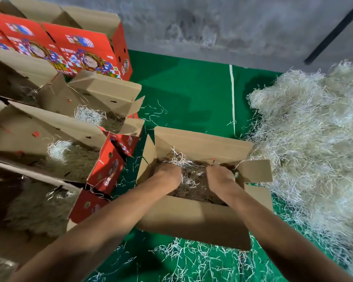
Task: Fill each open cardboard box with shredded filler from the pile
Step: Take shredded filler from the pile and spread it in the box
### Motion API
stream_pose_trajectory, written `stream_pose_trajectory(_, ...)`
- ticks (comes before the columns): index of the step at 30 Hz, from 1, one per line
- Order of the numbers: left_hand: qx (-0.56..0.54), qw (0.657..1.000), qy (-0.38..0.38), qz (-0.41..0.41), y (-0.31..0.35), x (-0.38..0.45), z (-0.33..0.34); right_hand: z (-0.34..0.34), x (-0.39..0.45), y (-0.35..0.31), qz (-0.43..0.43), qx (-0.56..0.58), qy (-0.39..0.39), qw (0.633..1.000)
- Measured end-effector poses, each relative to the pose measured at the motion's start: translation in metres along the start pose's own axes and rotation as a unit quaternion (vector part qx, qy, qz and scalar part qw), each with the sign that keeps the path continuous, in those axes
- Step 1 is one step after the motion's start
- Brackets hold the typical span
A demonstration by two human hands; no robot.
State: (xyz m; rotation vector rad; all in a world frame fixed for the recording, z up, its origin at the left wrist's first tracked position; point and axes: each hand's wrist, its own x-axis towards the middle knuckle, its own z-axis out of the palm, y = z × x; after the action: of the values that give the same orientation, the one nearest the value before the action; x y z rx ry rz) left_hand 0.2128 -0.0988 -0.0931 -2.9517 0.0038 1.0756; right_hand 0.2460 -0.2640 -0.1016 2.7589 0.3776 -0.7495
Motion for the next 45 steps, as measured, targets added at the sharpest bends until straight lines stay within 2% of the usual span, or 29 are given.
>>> stream_pose_trajectory(2, -0.035, 0.999, -0.013, -0.017, 0.001, -0.003, 0.003, 0.003, -0.003, -0.004, 0.008, -0.055, -0.046, 0.997)
stream_pose_trajectory(5, -0.130, 0.990, -0.041, -0.034, -0.002, 0.002, 0.010, 0.018, -0.004, -0.012, -0.057, -0.099, -0.104, 0.988)
stream_pose_trajectory(7, -0.186, 0.977, -0.068, -0.082, 0.002, 0.005, 0.014, 0.017, -0.003, -0.010, -0.102, -0.075, -0.135, 0.983)
stream_pose_trajectory(9, -0.159, 0.979, -0.088, -0.089, 0.007, 0.000, 0.018, 0.012, -0.003, -0.006, -0.104, -0.003, -0.166, 0.981)
stream_pose_trajectory(10, -0.133, 0.985, -0.089, -0.066, 0.008, -0.002, 0.020, 0.009, -0.003, -0.004, -0.100, 0.029, -0.177, 0.979)
stream_pose_trajectory(12, -0.136, 0.986, -0.092, -0.039, 0.005, -0.008, 0.017, 0.003, 0.000, -0.002, -0.110, 0.039, -0.146, 0.982)
stream_pose_trajectory(14, -0.193, 0.973, -0.083, -0.094, 0.004, -0.016, 0.007, -0.005, 0.001, -0.009, -0.104, -0.007, -0.046, 0.993)
stream_pose_trajectory(15, -0.235, 0.964, -0.065, -0.104, 0.005, -0.019, 0.005, -0.007, 0.001, -0.015, -0.124, -0.024, 0.003, 0.992)
stream_pose_trajectory(16, -0.225, 0.969, -0.057, -0.086, 0.004, -0.016, 0.007, -0.012, 0.003, -0.024, -0.157, -0.021, 0.036, 0.987)
stream_pose_trajectory(18, -0.198, 0.976, -0.038, -0.082, 0.004, -0.019, 0.005, -0.019, 0.010, -0.042, -0.212, 0.007, 0.041, 0.976)
stream_pose_trajectory(20, -0.184, 0.977, -0.058, -0.092, -0.001, -0.014, 0.008, -0.017, 0.014, -0.055, -0.259, 0.033, 0.001, 0.965)
stream_pose_trajectory(23, -0.166, 0.976, -0.105, -0.095, -0.006, -0.008, 0.017, 0.000, 0.019, -0.064, -0.346, -0.033, -0.011, 0.937)
stream_pose_trajectory(25, -0.135, 0.978, -0.120, -0.104, -0.005, -0.002, 0.021, 0.008, 0.022, -0.064, -0.335, -0.082, -0.033, 0.938)
stream_pose_trajectory(29, -0.086, 0.987, -0.103, -0.086, -0.002, 0.002, 0.028, 0.009, 0.028, -0.054, -0.308, -0.190, -0.019, 0.932)
stream_pose_trajectory(32, -0.067, 0.992, -0.092, -0.058, 0.004, 0.006, 0.022, 0.007, 0.027, -0.047, -0.256, -0.191, -0.008, 0.947)
stream_pose_trajectory(34, -0.009, 0.994, -0.105, -0.027, 0.008, 0.000, 0.020, 0.004, 0.027, -0.040, -0.199, -0.149, -0.020, 0.968)
stream_pose_trajectory(37, 0.021, 0.990, -0.137, -0.036, 0.002, 0.003, 0.015, 0.001, 0.018, -0.008, -0.126, -0.046, -0.062, 0.989)
stream_pose_trajectory(40, -0.005, 0.991, -0.125, -0.034, -0.008, 0.005, 0.002, -0.005, -0.005, 0.016, -0.127, 0.076, -0.100, 0.984)
stream_pose_trajectory(42, -0.004, 0.998, -0.064, -0.003, -0.008, 0.005, -0.010, -0.017, -0.017, 0.022, -0.122, 0.100, -0.073, 0.985)
stream_pose_trajectory(45, -0.021, 0.996, 0.084, 0.031, 0.004, 0.002, -0.026, -0.027, -0.018, 0.021, -0.079, 0.101, 0.043, 0.991)
